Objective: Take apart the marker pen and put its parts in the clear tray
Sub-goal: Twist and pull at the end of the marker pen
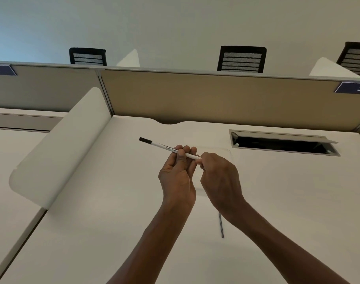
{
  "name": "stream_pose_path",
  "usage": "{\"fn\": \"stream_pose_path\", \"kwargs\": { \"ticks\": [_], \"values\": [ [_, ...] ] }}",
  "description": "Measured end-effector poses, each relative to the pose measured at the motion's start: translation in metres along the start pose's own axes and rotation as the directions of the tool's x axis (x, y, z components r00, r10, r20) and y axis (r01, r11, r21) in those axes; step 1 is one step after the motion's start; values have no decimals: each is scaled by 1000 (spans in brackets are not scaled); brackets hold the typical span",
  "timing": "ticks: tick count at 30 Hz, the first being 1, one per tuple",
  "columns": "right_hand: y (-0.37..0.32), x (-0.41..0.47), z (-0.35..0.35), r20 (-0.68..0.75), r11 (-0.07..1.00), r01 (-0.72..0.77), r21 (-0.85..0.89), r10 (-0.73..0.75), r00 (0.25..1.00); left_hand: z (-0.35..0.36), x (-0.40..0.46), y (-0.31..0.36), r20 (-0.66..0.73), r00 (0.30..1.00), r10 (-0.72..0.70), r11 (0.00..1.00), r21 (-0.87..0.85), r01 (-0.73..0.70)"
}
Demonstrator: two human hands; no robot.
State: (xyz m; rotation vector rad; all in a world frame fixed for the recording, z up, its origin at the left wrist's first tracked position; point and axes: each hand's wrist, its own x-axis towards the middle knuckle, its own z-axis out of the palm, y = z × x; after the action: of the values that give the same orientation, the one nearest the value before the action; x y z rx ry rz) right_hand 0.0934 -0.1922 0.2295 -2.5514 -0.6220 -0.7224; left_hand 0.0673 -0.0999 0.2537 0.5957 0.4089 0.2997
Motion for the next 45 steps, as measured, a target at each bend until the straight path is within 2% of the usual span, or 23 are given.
{"fn": "stream_pose_path", "kwargs": {
  "ticks": [2,4,5,6,8,11,12,14,16,17,20,24,27,29,31,34,37,39,40,41,42,43,45],
  "values": [
    [-1,1,-4,72,999,-41,13,39,997,-2,1,0,8,1000,-20,1000,3,20],
    [0,10,-12,314,952,-239,191,172,934,-4,4,1,15,999,-37,999,9,37],
    [1,16,-18,483,842,-427,329,238,843,-5,5,1,21,999,-44,999,11,44],
    [3,22,-22,626,680,-600,422,261,735,-6,6,1,28,998,-50,999,14,49],
    [13,31,-31,804,395,-795,460,195,562,-7,7,1,42,997,-60,998,27,59],
    [27,34,-35,913,55,-912,407,17,408,-8,8,1,81,994,-70,996,54,66],
    [29,34,-36,927,-22,-928,372,-36,373,-9,8,1,98,993,-74,996,65,67],
    [34,33,-35,937,-97,-943,319,-113,329,-11,9,1,128,988,-82,994,85,71],
    [36,33,-36,942,-75,-951,300,-132,307,-14,10,0,138,987,-83,991,112,68],
    [36,34,-36,947,-27,-953,301,-108,302,-15,11,-2,136,988,-79,990,128,61],
    [28,33,-33,928,225,-913,340,75,364,-18,12,-6,109,993,-48,990,138,32],
    [11,29,-24,770,508,-766,394,272,577,-15,12,-10,33,999,1,995,100,-4],
    [3,25,-15,531,876,-446,183,294,795,-11,12,-11,-31,999,11,998,58,-9],
    [-1,16,-5,326,971,-236,44,210,922,-10,12,-10,-56,998,8,1000,30,-6],
    [-1,7,4,172,993,-117,32,109,979,-9,12,-8,-68,998,3,1000,3,-3],
    [6,-1,11,-16,999,32,-21,-33,999,-7,11,-6,-67,998,-11,1000,-21,10],
    [11,-2,12,-31,997,70,-14,-71,997,-7,11,-6,-33,999,-21,1000,-23,20],
    [10,1,5,107,989,-22,149,6,994,-8,13,-5,-2,1000,-19,1000,-9,19],
    [11,7,-2,250,937,-173,303,97,963,-8,14,-4,13,1000,-18,1000,0,18],
    [12,13,-9,419,813,-371,450,175,891,-9,15,-3,29,999,-21,1000,7,21],
    [13,19,-17,568,642,-555,529,218,793,-9,15,-2,48,998,-27,1000,13,26],
    [15,24,-24,677,495,-682,538,228,700,-8,15,-2,69,997,-34,999,20,33],
    [21,31,-35,797,345,-807,480,212,565,-6,13,-1,110,993,-40,999,40,36]
  ]
}}
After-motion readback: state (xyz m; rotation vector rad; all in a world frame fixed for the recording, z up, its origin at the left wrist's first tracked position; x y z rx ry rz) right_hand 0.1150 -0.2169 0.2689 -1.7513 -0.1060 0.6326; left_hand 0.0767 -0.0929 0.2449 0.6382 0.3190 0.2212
